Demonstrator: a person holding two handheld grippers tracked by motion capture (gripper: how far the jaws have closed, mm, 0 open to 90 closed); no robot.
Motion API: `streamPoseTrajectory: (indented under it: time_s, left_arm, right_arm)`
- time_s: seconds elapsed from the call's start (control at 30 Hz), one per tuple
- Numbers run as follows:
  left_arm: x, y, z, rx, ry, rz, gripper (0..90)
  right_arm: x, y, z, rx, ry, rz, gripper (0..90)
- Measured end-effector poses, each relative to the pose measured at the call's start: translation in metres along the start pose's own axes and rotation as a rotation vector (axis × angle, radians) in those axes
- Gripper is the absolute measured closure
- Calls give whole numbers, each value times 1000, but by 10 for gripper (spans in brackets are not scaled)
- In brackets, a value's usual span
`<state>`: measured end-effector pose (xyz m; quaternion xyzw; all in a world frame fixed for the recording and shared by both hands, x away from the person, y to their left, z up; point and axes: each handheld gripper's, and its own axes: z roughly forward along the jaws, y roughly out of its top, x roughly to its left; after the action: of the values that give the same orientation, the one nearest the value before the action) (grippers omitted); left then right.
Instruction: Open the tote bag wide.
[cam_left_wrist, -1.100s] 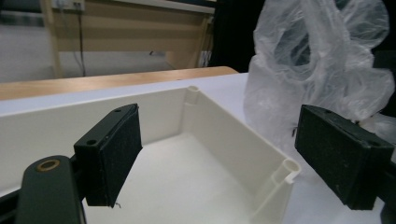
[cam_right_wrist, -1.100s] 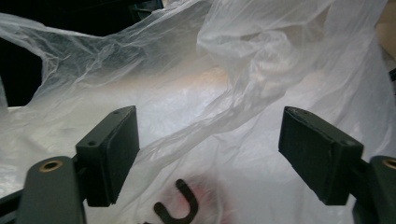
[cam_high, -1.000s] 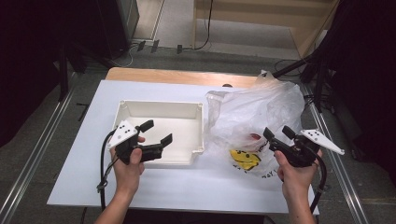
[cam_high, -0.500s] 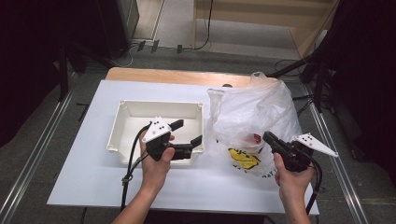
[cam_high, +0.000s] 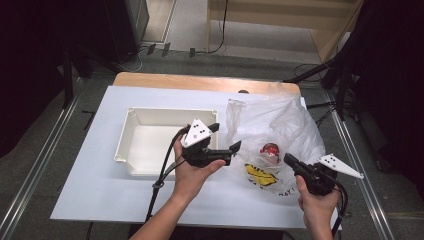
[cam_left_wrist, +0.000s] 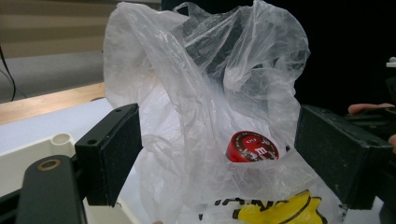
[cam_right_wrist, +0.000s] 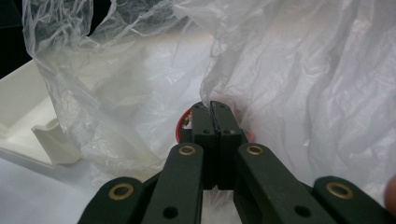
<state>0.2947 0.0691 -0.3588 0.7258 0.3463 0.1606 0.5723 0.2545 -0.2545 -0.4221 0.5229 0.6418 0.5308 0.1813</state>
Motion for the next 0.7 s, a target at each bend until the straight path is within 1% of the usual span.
streamPoseTrajectory:
  time_s: [0.1, 0.13, 0.17, 0.23, 0.27, 0.33, 0.37, 0.4, 0.43, 0.47, 0.5, 0.53, 0.57, 0.6, 0.63, 0.7]
  left_arm:
    - [-3, 0, 6, 18, 19, -11, 199]
    - [-3, 0, 7, 24, 27, -15, 223]
    - [-3, -1, 9, 21, 32, -22, 264]
    - [-2, 0, 11, 25, 38, -40, 378]
    - [-1, 0, 12, 26, 44, -47, 463]
    - [0, -1, 15, 38, 39, -58, 565]
    - [1, -1, 17, 47, 28, -63, 613]
    - [1, -1, 17, 47, 28, -63, 648]
    - [1, -3, 18, 54, 16, -69, 648]
    - [1, -4, 20, 67, 7, -70, 724]
    - [1, -6, 22, 78, -2, -70, 724]
    - [0, -9, 26, 104, -23, -67, 779]
    - [0, -9, 26, 104, -23, -67, 800]
    - [0, -11, 28, 115, -34, -70, 816]
    - [-1, -14, 32, 130, -59, -87, 833]
    - [-1, -16, 33, 136, -75, -96, 826]
  right_arm:
    - [-3, -3, -3, 0, -1, 10, 900]
    - [-4, -4, -4, -4, -6, 3, 900]
    - [-5, -5, -4, -1, -5, 0, 900]
    - [-6, -7, -5, 8, -5, -1, 900]
    - [-7, -10, -7, 13, -4, -5, 900]
    - [-10, -12, -8, 12, -10, -11, 900]
    - [-11, -14, -10, 18, -13, -5, 900]
    - [-11, -14, -10, 18, -13, -5, 900]
    - [-12, -15, -11, 23, -14, 1, 900]
    - [-15, -18, -13, 33, -13, -4, 900]
    - [-15, -18, -13, 33, -13, -4, 900]
    - [-17, -21, -15, 46, -13, -6, 900]
    - [-18, -23, -15, 56, -14, 1, 898]
    - [-19, -24, -15, 63, -15, -3, 897]
    - [-21, -26, -15, 74, -17, 0, 895]
    - [-26, -29, -14, 91, -28, 22, 894]
